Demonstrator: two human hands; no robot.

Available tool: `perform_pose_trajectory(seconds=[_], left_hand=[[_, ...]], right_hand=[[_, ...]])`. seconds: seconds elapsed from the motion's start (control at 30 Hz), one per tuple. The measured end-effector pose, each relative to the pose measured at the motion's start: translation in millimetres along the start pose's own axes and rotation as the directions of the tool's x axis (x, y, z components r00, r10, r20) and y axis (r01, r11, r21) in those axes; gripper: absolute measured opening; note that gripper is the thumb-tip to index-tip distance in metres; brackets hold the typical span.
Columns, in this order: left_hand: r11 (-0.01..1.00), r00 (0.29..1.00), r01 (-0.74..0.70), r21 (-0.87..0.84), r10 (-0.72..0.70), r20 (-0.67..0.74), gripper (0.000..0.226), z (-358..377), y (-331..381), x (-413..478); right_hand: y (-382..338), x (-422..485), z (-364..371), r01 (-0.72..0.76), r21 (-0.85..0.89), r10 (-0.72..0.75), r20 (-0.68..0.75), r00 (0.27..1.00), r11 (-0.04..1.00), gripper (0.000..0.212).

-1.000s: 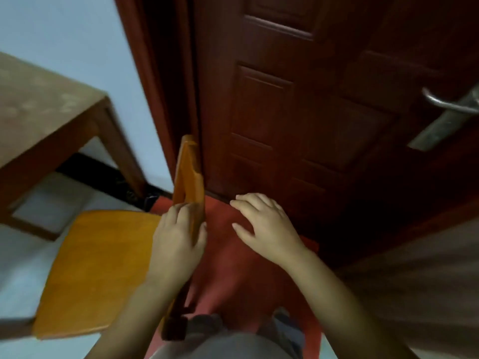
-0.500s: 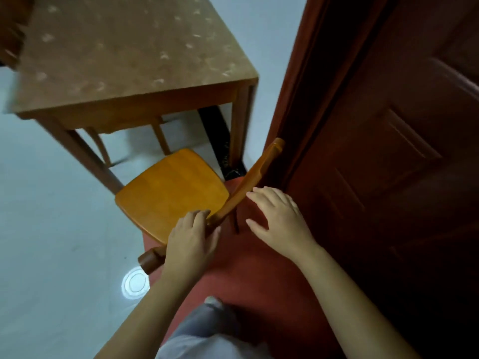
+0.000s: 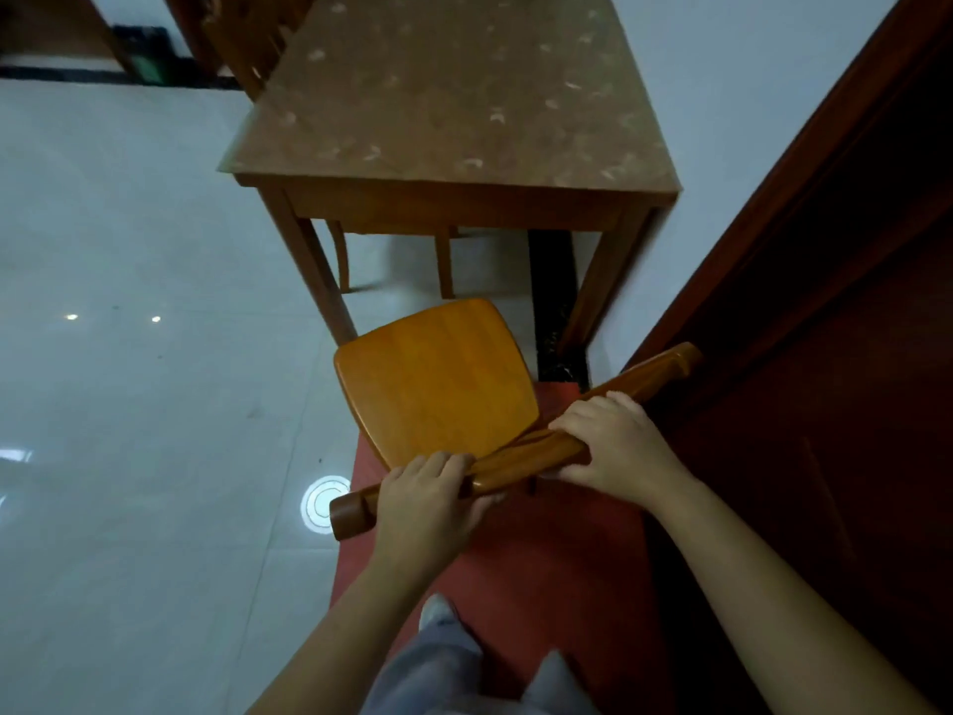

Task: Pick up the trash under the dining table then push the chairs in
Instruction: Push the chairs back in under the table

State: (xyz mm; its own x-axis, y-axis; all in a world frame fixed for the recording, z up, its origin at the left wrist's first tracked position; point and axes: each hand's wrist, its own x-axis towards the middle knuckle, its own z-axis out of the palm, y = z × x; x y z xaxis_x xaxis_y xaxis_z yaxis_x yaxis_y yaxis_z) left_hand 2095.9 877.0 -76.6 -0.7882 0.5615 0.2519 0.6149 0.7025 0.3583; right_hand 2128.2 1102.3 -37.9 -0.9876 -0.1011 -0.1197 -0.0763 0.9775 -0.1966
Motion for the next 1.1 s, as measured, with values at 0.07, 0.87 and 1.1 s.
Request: perform_pose_trajectory(seconds=[0.07,0.87,1.1], left_hand=[[0.998,0.996,-0.056,-0.011,0.055,-0.068,0.039,1,-2,0],[0.97,0.961,-0.216,0.113,0.231,-0.153,0.05,-4,-47,-32],[0.962,0.962,-0.274,0.021,0.273,0.027,0.054,-42,-94,-59]], right_hand=[[14,11,-1,0.07,-0.03,-0.07,-0.001,0.998,0.997,0.058],[-29,2,31,0.063,-0.03,-0.067,-0.169,0.983,0.998,0.038],[-98,-10,46,0.009,-0.001,-0.009,-0.274,0.962,1.0,0.064]])
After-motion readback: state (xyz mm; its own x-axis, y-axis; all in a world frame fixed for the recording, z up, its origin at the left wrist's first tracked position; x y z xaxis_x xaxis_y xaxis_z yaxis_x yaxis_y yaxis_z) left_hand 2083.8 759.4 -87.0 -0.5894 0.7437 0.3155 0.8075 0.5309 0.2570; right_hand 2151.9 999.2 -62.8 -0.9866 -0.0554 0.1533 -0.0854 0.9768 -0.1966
